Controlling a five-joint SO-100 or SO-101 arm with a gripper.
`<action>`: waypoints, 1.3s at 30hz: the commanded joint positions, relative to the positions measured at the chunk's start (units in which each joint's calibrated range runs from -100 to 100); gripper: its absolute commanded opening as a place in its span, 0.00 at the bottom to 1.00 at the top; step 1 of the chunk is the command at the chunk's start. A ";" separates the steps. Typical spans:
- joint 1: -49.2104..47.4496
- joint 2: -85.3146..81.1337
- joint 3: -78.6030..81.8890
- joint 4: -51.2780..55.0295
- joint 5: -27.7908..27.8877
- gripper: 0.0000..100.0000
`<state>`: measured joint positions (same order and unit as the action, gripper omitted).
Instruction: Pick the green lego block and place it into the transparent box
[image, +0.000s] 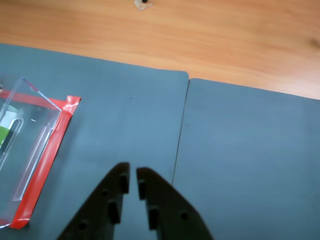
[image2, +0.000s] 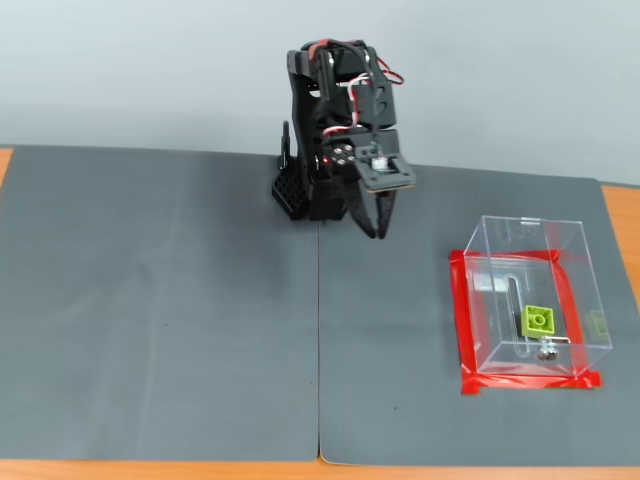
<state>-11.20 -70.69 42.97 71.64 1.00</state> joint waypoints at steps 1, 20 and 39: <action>2.06 -5.57 4.56 0.15 0.59 0.02; 7.28 -28.63 32.88 -0.81 0.38 0.02; 10.42 -28.63 52.50 -8.79 0.22 0.02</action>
<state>-1.99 -99.07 94.52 63.66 1.34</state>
